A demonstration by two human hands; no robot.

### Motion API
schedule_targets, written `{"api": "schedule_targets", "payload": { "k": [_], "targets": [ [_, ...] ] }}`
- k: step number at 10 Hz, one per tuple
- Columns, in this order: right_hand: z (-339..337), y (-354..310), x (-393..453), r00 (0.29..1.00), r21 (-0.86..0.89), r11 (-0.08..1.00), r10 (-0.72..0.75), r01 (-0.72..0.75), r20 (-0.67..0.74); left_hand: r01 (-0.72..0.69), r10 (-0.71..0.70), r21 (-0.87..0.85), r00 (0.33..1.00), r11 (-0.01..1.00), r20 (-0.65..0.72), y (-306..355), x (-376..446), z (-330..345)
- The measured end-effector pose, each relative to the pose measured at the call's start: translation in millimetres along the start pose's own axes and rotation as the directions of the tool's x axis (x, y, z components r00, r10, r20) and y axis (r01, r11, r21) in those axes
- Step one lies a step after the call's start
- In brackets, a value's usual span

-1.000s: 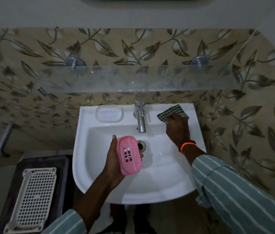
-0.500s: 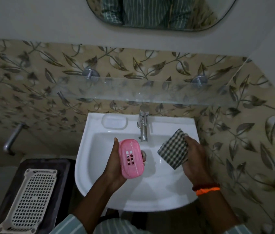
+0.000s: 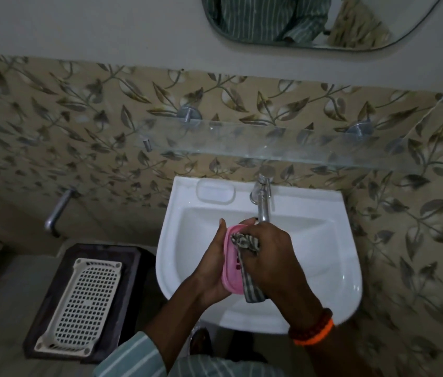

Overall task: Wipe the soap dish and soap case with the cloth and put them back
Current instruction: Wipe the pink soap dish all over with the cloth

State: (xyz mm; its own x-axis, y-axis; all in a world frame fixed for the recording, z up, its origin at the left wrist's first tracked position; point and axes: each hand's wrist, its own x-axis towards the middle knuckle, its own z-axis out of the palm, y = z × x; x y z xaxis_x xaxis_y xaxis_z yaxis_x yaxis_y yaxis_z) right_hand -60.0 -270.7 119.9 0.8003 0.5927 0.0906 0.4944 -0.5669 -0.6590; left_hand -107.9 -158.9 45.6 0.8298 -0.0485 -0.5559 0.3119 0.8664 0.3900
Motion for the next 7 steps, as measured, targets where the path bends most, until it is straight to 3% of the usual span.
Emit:
{"api": "schedule_targets", "payload": {
  "k": [1,2,3,4,5,6,7],
  "targets": [
    [15,-35,-8,0.979,0.467,0.884,0.066,0.033,-0.194,0.007,-0.006,0.039,0.999,0.999,-0.033,5,-7,-10],
    [19,-38,-18,0.986,0.428,0.894,0.066,-0.128,0.156,-0.041,0.043,0.055,0.998,0.998,-0.035,16,-12,-18],
    [27,-12,-16,0.904,-0.458,0.855,-0.027,0.242,0.427,-0.012,0.012,0.027,1.0,1.0,-0.022,17,-15,-15],
    [20,-13,7,0.954,-0.372,0.881,-0.243,0.293,0.177,0.062,-0.061,-0.022,0.998,0.998,0.015,8,-16,-13],
    [-3,-16,1,0.994,-0.166,0.981,-0.094,0.101,0.05,0.04,-0.04,-0.035,0.999,0.999,0.014,9,-15,-11],
    [9,-28,-16,0.986,-0.1,0.995,0.002,0.015,0.169,-0.012,0.012,0.008,1.0,1.0,-0.012,13,-16,-7],
    [3,-31,-13,0.953,-0.029,0.999,-0.027,0.037,0.303,-0.015,0.015,-0.014,1.0,1.0,-0.023,11,-19,-10]
  ]
}}
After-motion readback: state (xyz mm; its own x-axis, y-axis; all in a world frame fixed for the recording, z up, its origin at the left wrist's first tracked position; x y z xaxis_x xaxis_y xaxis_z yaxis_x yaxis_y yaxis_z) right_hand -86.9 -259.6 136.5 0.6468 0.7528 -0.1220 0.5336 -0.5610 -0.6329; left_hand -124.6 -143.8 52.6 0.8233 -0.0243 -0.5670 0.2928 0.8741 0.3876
